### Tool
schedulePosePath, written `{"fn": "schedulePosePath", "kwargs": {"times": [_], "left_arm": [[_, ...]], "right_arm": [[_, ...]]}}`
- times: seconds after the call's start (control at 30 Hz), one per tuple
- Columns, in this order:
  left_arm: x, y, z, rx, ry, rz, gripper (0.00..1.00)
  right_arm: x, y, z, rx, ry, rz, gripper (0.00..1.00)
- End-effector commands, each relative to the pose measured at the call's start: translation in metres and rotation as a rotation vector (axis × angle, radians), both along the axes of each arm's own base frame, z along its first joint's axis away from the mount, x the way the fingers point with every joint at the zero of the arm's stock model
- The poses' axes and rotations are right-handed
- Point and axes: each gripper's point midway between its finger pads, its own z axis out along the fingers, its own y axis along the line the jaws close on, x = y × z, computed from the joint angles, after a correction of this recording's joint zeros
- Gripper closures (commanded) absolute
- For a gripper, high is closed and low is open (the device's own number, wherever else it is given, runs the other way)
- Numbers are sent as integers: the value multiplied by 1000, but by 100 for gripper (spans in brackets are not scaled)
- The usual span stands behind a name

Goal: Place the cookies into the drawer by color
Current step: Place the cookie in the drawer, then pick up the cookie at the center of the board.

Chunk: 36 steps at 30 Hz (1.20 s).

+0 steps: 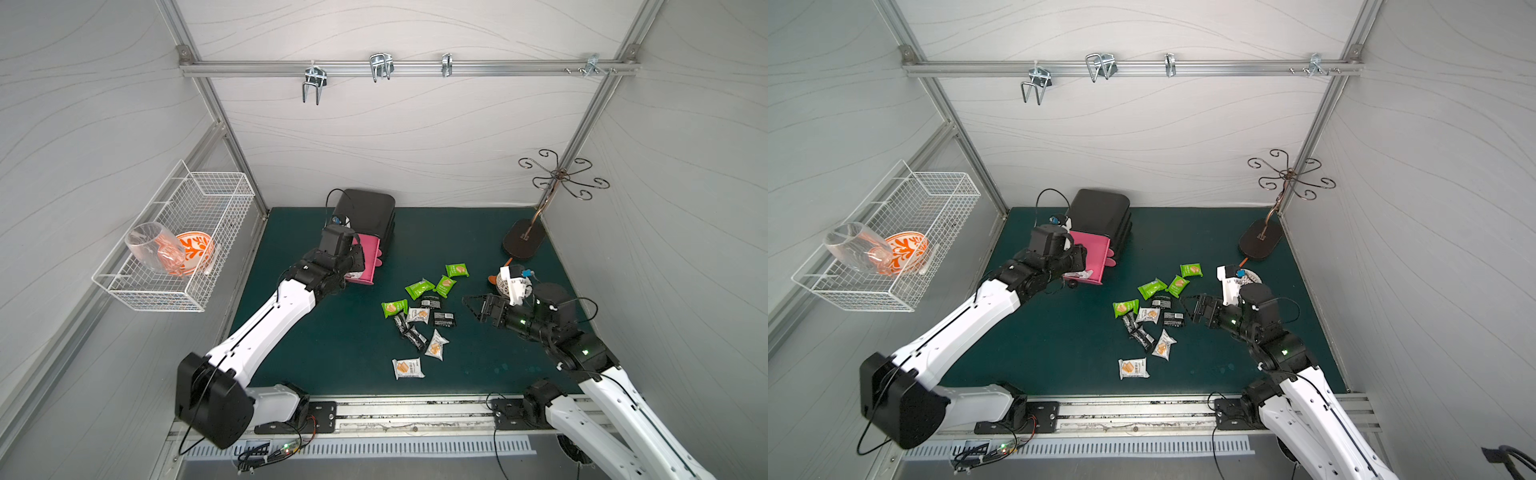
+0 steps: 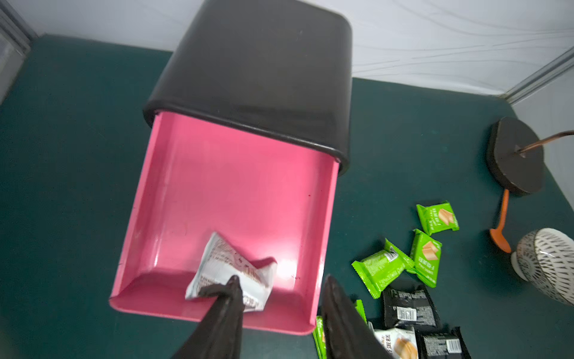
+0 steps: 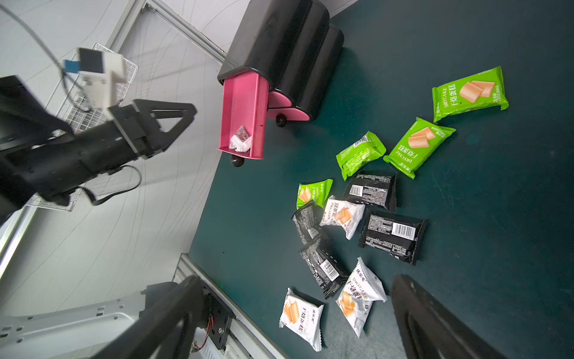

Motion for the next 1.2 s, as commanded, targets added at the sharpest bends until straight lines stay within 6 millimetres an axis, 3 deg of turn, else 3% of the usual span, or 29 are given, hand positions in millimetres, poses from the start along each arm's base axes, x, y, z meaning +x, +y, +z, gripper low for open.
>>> {"fn": "schedulePosePath", "kwargs": {"times": [0.0, 0.13, 0.27, 0.33, 0.4, 0.47, 0.7, 0.97, 1.17], "left_arm": [[-36, -26, 4, 27, -27, -103, 58], [-97, -66, -40, 164, 62, -303, 60], [-171, -103, -95, 275, 226, -603, 63], [-203, -113, -122, 300, 321, -746, 63], [-221, -117, -143, 365, 366, -843, 59], [-231, -122, -157, 405, 389, -919, 52], [-227, -157, -169, 407, 374, -1020, 20], [-233, -176, -209, 430, 440, -1135, 13], [-236, -166, -228, 452, 481, -1115, 19]], "right_arm": [[2, 0, -2, 0, 5, -6, 1], [4, 2, -3, -4, 11, -4, 1], [4, 3, -6, -16, 27, 5, 1], [5, 4, -9, -19, 34, 5, 1], [6, 5, -12, -16, 43, 4, 1], [6, 7, -14, -9, 52, 4, 1], [7, 8, -17, -24, 61, 5, 1], [8, 8, -19, -17, 60, -2, 1], [7, 7, -21, -20, 68, -4, 1]]}}
